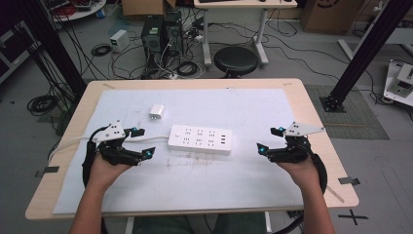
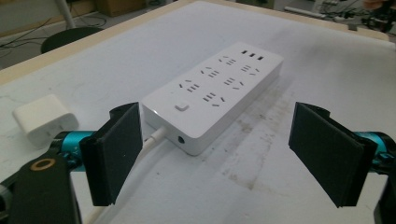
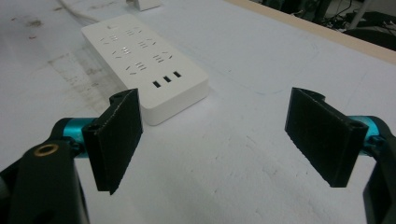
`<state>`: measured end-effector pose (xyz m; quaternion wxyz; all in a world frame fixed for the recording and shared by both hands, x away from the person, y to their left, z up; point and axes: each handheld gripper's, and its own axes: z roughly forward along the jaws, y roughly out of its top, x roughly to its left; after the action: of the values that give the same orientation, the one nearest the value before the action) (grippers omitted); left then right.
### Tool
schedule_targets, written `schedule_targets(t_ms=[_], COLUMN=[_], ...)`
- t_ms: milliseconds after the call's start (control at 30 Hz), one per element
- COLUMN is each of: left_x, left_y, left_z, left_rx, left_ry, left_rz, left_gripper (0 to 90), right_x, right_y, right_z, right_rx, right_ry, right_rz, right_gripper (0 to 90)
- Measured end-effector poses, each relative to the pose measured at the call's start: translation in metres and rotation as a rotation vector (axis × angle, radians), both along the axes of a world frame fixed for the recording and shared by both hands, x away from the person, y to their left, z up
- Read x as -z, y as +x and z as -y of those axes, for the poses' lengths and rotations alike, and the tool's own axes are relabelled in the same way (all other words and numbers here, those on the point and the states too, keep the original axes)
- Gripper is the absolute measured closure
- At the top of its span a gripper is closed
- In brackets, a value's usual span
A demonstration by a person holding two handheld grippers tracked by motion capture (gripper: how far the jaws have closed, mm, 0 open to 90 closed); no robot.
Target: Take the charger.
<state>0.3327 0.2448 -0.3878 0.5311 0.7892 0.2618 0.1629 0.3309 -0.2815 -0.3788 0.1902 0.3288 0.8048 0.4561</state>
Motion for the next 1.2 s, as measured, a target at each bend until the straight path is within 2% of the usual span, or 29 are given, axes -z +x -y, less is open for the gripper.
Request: schedule_targets(t_ms=[167, 300, 400, 533, 633, 667, 700, 733, 800, 833, 900, 933, 967, 1033, 1133, 1200], left_x=[-0.008, -0.014, -0.018, -0.024, -0.028, -0.030, -0.030, -0.032, -0.034, -0.034, -0.034, -0.034, -0.033, -0.031, -0.023, -0.023], left_y=[0.004, 0.013, 0.021, 0.036, 0.043, 0.052, 0.052, 0.062, 0.072, 0.072, 0.089, 0.089, 0.101, 0.113, 0.131, 0.131], left_z=[-0.002, 0.000, 0.004, 0.014, 0.020, 0.024, 0.024, 0.027, 0.028, 0.028, 0.030, 0.030, 0.030, 0.030, 0.029, 0.029], left_rx=[-0.075, -0.115, -0.134, -0.161, -0.151, -0.166, -0.166, -0.181, -0.205, -0.205, -0.239, -0.239, -0.257, -0.291, -0.324, -0.324], left_ry=[0.007, 0.014, 0.026, 0.041, 0.051, 0.050, 0.050, 0.077, 0.075, 0.075, 0.098, 0.098, 0.088, 0.124, 0.100, 0.100], left_rz=[0.011, 0.014, 0.010, -0.022, -0.031, -0.038, -0.038, -0.058, -0.056, -0.056, -0.070, -0.070, -0.071, -0.091, -0.115, -0.115], left_gripper=[17.0, 17.0, 17.0, 17.0, 17.0, 17.0, 17.0, 17.0, 17.0, 17.0, 17.0, 17.0, 17.0, 17.0, 17.0, 17.0], right_x=[-0.005, -0.002, 0.002, 0.000, -0.001, 0.000, 0.000, 0.001, 0.003, 0.004, 0.006, 0.007, 0.007, 0.007, 0.007, 0.007], right_y=[-0.001, 0.000, 0.002, 0.001, 0.000, -0.001, -0.001, -0.002, -0.004, -0.004, -0.005, -0.006, -0.007, -0.007, -0.007, -0.008], right_z=[-0.004, -0.007, -0.007, -0.006, -0.006, -0.006, -0.006, -0.006, -0.006, -0.006, -0.005, -0.004, -0.004, -0.003, -0.001, -0.001], right_rx=[0.005, 0.011, 0.025, 0.030, 0.036, 0.036, 0.036, 0.040, 0.040, 0.042, 0.041, 0.048, 0.053, 0.057, 0.059, 0.060], right_ry=[-0.022, -0.026, -0.024, -0.022, -0.019, -0.020, -0.020, -0.019, -0.021, -0.023, -0.025, -0.024, -0.026, -0.027, -0.026, -0.025], right_rz=[0.007, 0.005, -0.005, -0.004, -0.008, -0.004, -0.004, -0.006, -0.008, -0.008, -0.009, -0.016, -0.018, -0.018, -0.016, -0.015], right_gripper=[19.5, 19.5, 19.5, 19.5, 19.5, 19.5, 19.5, 19.5, 19.5, 19.5, 19.5, 19.5, 19.5, 19.5, 19.5, 19.5])
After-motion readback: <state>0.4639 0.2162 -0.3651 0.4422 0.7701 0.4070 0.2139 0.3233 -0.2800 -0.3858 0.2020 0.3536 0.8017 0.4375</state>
